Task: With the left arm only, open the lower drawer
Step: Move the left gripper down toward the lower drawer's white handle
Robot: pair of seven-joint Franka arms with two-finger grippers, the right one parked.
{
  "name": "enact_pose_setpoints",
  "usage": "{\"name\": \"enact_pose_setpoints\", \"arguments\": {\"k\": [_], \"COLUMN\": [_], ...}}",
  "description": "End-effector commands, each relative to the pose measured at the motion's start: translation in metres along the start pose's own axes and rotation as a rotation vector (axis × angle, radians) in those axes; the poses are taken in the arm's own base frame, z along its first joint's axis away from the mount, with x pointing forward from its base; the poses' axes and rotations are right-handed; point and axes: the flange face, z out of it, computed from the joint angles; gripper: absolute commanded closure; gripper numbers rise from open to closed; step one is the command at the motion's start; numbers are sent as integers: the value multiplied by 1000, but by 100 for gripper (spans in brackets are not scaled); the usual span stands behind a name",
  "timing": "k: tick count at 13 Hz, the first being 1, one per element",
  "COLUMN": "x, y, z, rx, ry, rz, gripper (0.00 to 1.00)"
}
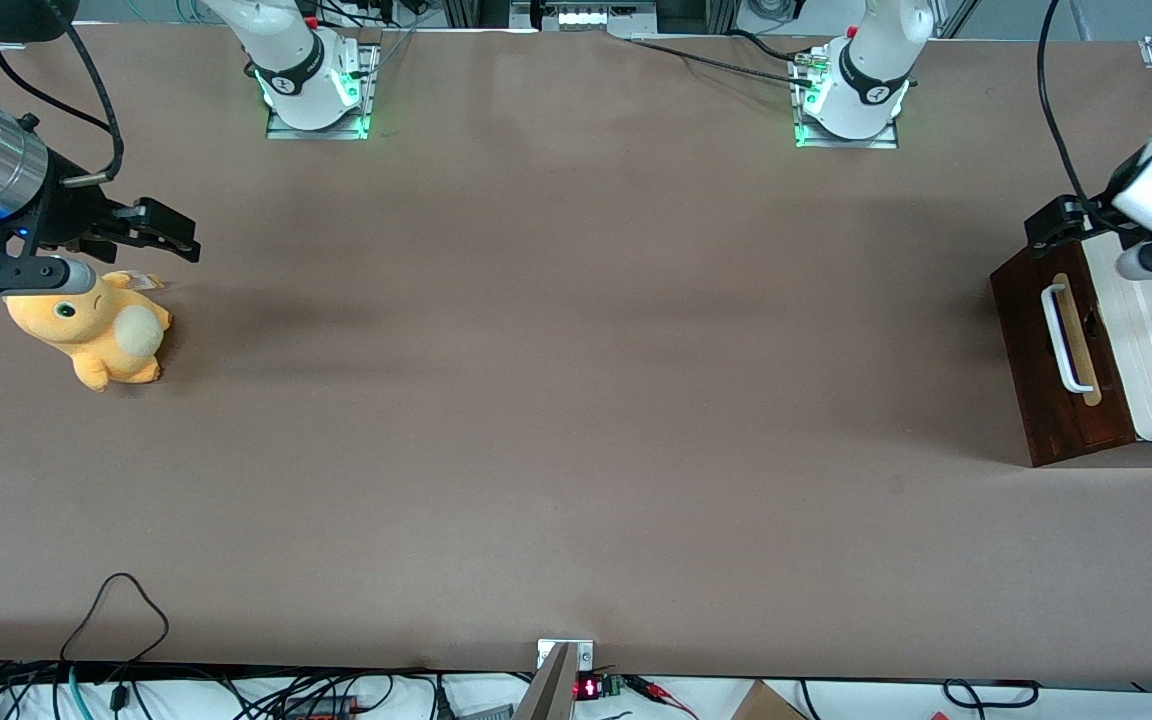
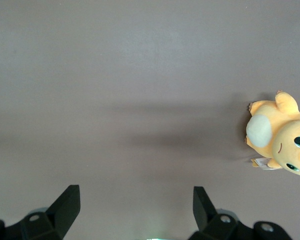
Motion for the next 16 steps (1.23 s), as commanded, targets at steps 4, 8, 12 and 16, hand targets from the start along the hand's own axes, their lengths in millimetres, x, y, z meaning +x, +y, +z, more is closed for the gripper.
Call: {"name": "enact_pose_setpoints", "arguments": {"k": [4,8,12,16], "x": [-5,-20,-28,-25], "y": [53,92,112,123], "z": [63,141,215,274], "rx": [428,665,821,905], "ry": [-69,-72,-72,-12], "rz": [-24,-106,-63,45], "gripper": [2,2,2,2]}}
